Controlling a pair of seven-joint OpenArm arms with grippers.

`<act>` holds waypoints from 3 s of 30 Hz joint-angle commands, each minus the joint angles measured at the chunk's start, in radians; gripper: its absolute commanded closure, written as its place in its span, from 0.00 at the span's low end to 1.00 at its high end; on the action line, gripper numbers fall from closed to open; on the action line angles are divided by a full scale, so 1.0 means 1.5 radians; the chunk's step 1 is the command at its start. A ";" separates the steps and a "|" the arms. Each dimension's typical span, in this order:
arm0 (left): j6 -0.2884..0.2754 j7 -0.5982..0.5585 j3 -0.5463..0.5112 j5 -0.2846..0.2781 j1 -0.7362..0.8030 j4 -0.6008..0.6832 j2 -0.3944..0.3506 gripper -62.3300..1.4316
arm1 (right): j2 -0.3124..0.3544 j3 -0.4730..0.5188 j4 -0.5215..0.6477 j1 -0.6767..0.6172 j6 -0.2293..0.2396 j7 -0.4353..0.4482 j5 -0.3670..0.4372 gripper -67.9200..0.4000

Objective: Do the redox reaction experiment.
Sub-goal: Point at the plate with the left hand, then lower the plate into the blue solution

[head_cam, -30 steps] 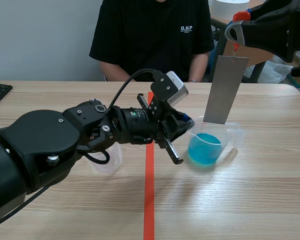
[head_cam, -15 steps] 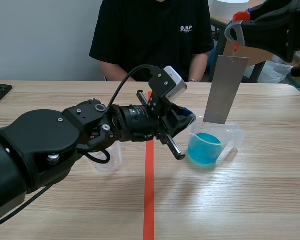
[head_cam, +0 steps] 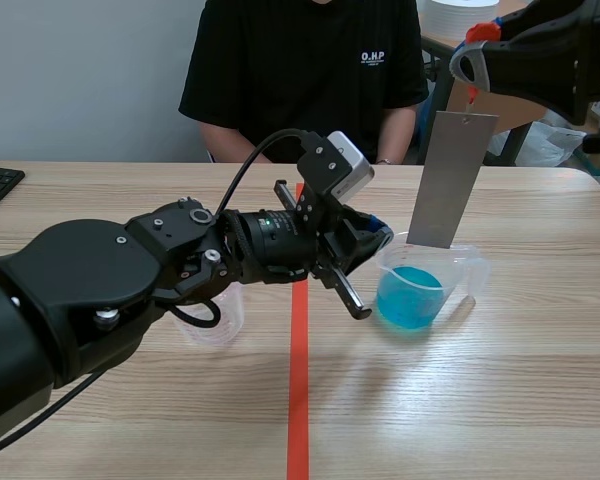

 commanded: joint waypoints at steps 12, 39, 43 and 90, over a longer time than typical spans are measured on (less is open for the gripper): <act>-0.001 -0.005 -0.001 -0.005 0.000 0.009 0.002 0.92 | 0.002 0.019 0.002 0.011 0.004 0.009 0.007 0.97; 0.060 -0.155 -0.488 -0.005 0.706 0.467 -0.339 0.92 | -0.003 0.019 -0.011 0.010 0.004 0.027 0.005 0.97; 0.060 -0.187 -0.577 -0.008 0.844 0.468 -0.326 0.92 | -0.026 0.019 -0.031 0.010 0.004 0.027 -0.003 0.97; 0.127 0.016 -0.707 -0.007 1.030 0.427 -0.070 0.92 | -0.244 0.016 -0.292 0.008 0.004 0.105 -0.257 0.97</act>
